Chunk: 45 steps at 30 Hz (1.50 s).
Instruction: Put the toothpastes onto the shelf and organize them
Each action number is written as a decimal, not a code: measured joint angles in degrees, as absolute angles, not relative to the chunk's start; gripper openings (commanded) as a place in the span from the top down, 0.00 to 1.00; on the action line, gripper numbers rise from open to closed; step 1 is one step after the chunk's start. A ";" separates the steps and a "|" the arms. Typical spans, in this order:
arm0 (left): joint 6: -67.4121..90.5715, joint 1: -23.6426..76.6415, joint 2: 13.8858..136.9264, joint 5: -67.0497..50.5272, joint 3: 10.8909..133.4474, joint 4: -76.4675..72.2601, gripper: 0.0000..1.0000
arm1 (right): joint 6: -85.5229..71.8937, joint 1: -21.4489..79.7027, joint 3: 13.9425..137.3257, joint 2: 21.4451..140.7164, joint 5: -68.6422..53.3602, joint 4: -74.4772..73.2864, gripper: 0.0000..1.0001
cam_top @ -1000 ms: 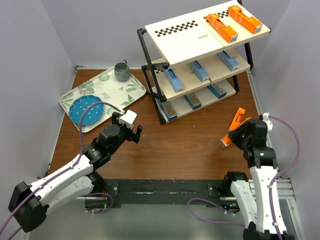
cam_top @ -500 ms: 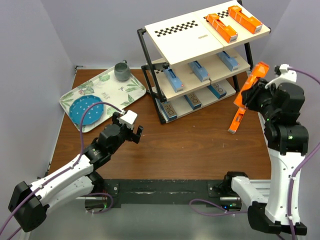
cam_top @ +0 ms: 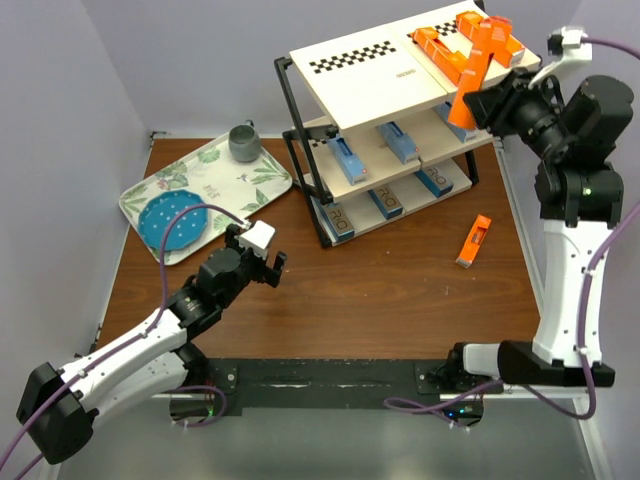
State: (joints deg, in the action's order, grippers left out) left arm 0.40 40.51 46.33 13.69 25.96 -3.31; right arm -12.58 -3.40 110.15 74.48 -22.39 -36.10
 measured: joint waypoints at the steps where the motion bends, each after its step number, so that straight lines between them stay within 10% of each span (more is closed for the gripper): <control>1: 0.40 40.51 46.33 13.67 25.96 -3.31 0.04 | -12.58 -3.38 111.81 75.85 -23.35 -35.64 0.72; 20: 0.38 40.51 45.65 13.65 25.96 -3.29 0.04 | -4.93 11.42 130.37 94.24 -19.86 -36.82 0.70; 45: 0.38 40.51 45.60 13.65 25.96 -3.25 0.04 | 1.13 13.61 133.91 99.04 -12.45 -39.66 0.41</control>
State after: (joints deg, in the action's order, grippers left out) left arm 0.38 40.51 45.60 13.65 25.96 -3.25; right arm 1.13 13.61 133.91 99.04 -12.45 -39.66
